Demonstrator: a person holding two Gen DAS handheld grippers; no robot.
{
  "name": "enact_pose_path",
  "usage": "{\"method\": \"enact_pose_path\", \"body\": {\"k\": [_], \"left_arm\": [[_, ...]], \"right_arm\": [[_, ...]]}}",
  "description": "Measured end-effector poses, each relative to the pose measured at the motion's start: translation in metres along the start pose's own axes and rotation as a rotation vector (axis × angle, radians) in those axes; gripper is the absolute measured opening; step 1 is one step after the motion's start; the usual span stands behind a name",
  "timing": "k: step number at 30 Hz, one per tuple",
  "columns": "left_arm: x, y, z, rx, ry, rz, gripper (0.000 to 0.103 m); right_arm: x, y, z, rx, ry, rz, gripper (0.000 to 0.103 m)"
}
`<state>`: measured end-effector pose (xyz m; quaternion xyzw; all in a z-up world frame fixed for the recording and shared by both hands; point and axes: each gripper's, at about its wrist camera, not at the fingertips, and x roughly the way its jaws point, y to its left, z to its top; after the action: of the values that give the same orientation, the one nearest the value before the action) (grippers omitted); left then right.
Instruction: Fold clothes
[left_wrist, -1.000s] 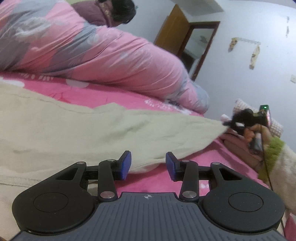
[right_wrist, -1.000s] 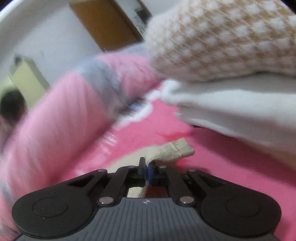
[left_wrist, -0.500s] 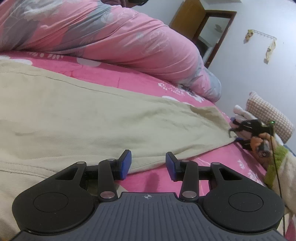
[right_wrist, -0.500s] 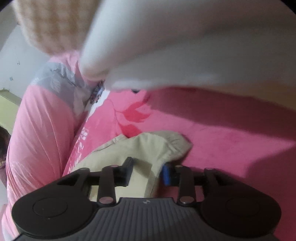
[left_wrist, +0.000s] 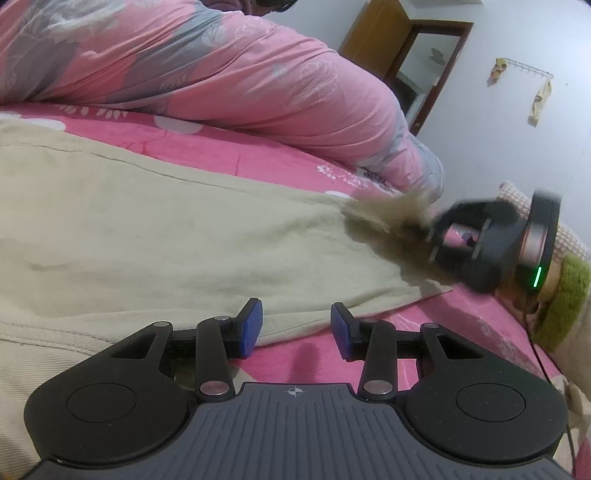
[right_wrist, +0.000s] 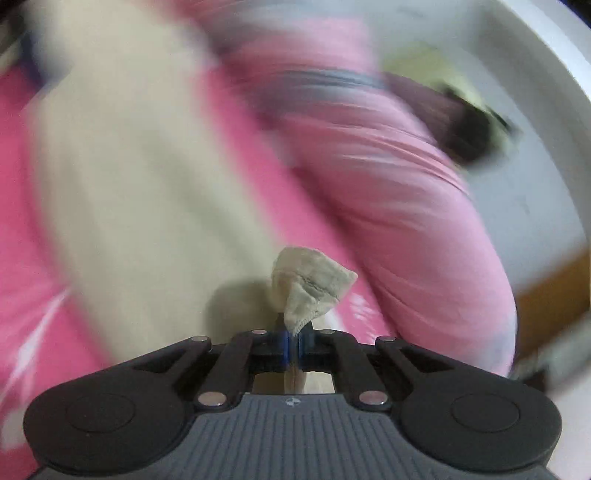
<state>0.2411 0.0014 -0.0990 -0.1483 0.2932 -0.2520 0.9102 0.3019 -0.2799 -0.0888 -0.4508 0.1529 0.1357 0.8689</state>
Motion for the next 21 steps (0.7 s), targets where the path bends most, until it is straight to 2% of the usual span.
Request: {"method": "enact_pose_path", "body": {"k": [6,7,11,12,15,17,18,19,21], "left_arm": [[0.001,0.001,0.0,0.0,-0.002,0.001,0.041],[0.001,0.001,0.0,0.0,-0.002,0.001,0.041],[0.002,0.0,0.0,0.006,-0.001,0.005,0.041],[0.002,0.0,0.0,0.007,0.0,0.006,0.041],[0.002,0.001,0.0,0.006,0.001,0.007,0.041],[0.002,0.002,0.001,0.004,0.002,0.007,0.041],[0.002,0.002,0.001,0.004,0.002,0.007,0.041],[0.002,0.002,0.001,0.003,0.002,0.007,0.041],[0.002,0.002,0.001,0.003,0.003,0.007,0.041]], "right_arm": [[0.012,0.008,-0.007,-0.021,0.041,-0.041,0.004],[0.01,-0.015,-0.012,0.096,0.047,-0.109,0.004],[-0.002,-0.124,-0.083,0.744,0.175,-0.352,0.006],[-0.005,-0.151,-0.101,0.906,0.21,-0.405,0.009],[0.005,-0.177,-0.177,1.299,0.412,-0.306,0.018],[0.009,-0.173,-0.191,1.311,0.499,-0.35,0.031],[0.011,-0.171,-0.196,1.296,0.54,-0.376,0.046],[0.012,-0.17,-0.199,1.269,0.562,-0.404,0.055],[0.01,-0.169,-0.203,1.238,0.572,-0.427,0.057]]}}
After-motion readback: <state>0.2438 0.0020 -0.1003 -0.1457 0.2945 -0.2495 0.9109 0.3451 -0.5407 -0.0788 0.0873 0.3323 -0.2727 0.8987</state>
